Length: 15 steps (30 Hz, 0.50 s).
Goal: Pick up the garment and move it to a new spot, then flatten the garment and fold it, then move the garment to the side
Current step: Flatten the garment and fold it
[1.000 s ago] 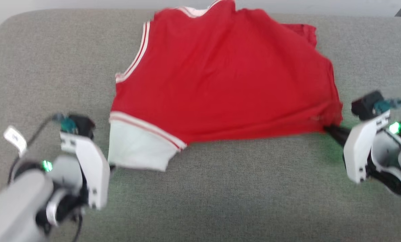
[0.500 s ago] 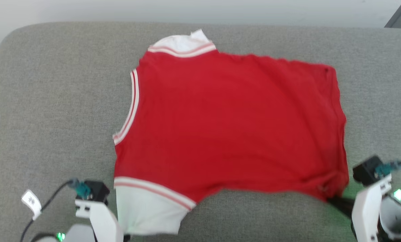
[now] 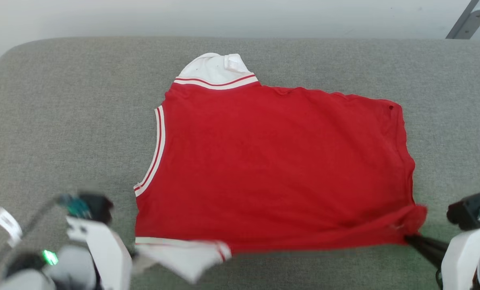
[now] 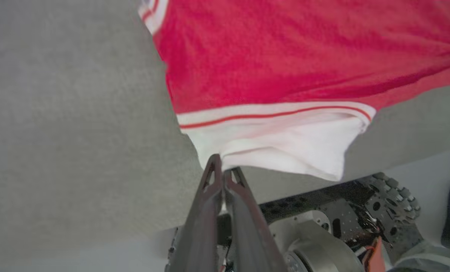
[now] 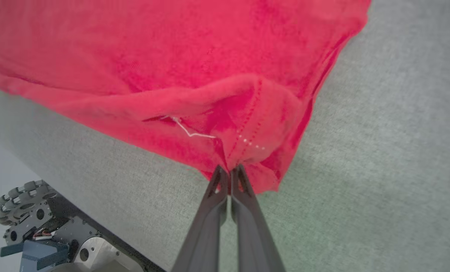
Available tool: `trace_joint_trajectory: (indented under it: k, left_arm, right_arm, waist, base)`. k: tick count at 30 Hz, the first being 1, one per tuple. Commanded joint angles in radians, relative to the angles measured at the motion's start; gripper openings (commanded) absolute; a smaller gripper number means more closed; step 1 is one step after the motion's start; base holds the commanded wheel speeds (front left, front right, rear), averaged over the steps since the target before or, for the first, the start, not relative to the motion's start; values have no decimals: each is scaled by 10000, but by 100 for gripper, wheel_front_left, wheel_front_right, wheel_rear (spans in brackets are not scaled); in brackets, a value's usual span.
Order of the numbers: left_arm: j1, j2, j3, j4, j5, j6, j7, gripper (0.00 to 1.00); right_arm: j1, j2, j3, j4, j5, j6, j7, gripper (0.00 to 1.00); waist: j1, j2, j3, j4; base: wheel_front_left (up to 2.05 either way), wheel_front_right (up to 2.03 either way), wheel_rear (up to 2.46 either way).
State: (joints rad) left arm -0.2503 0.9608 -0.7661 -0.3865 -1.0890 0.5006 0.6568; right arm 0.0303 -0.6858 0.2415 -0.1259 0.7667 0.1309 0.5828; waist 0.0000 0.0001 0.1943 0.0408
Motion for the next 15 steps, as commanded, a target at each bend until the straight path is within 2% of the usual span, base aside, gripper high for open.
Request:
trace_joint_trajectory:
  k: [1,4,7,11,15]
  left_arm:
    - [-261,95,112,-68,226,-61,4,0]
    - [-1211,270,337,-98,684,-379,75,0]
    - [-2280,171,447,287,1136,-960,123,0]
    - [-3679,-473,343,1374,1593,-1923,91,0]
    - [-4845,-1440,13,3090,1932,-2862,28,0]
  right_arm:
    - [-113,103,-145,-77,-121,-3,69,0]
    - [-480,402,-550,-214,-466,-3,219,0]
    - [-1048,726,-795,-195,-802,-3,349,0]
    - [-1965,970,-839,214,-1392,-3,527,0]
    - [-2984,1354,-564,929,-1681,-3,487,0]
  waist:
    - [0,-1,5,-9]
    - [0,-1,72,-34]
    - [0,-1,172,-76]
    - [0,-1,325,-144]
    - [0,-1,524,-237]
  base:
    - [0,0,0]
    - [0,0,0]
    - [0,0,0]
    - [0,0,0]
    - [0,0,0]
